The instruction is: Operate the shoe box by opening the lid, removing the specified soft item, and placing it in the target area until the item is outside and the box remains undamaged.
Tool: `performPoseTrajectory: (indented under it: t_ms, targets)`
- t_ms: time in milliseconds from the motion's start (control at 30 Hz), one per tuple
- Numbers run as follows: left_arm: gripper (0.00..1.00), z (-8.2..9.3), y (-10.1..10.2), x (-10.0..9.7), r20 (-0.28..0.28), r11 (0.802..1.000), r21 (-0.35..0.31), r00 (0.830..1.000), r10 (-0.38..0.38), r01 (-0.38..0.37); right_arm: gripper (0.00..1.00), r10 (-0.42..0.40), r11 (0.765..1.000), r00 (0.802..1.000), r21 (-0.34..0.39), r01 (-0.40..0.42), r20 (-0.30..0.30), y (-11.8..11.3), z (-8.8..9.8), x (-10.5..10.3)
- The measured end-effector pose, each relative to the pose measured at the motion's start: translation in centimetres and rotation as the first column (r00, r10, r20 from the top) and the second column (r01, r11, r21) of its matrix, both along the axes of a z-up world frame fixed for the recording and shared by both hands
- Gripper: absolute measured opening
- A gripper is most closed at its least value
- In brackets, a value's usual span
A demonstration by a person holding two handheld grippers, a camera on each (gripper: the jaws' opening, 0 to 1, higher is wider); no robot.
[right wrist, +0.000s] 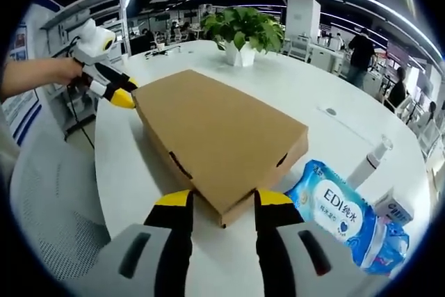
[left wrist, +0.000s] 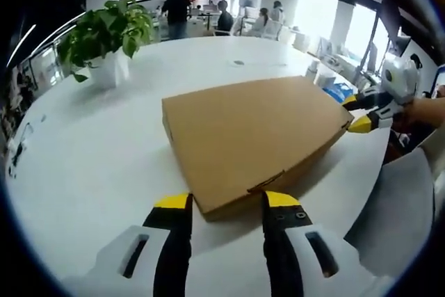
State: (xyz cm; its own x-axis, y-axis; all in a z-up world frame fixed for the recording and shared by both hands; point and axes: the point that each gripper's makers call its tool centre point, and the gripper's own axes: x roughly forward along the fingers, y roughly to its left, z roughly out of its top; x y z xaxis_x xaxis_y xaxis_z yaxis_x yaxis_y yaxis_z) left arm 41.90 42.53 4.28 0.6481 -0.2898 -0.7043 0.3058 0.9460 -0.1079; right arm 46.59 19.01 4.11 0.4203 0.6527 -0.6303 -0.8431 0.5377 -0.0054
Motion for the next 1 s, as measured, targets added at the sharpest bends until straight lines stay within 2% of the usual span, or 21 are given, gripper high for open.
performPoseTrajectory:
  t_ms: [433,1000]
  targets:
    - [0.38,0.0,0.3,3.0,-0.002,1.000,0.001,1.000,-0.004,0.004,0.33,-0.013,1.000,1.000,-0.003,0.013,0.003,0.2,0.0,3.0]
    - [0.38,0.0,1.0,6.3,-0.007,1.000,-0.005,1.000,-0.018,0.018,0.32,-0.030,0.999,1.000,-0.014,0.030,0.002,0.6,0.0,5.7]
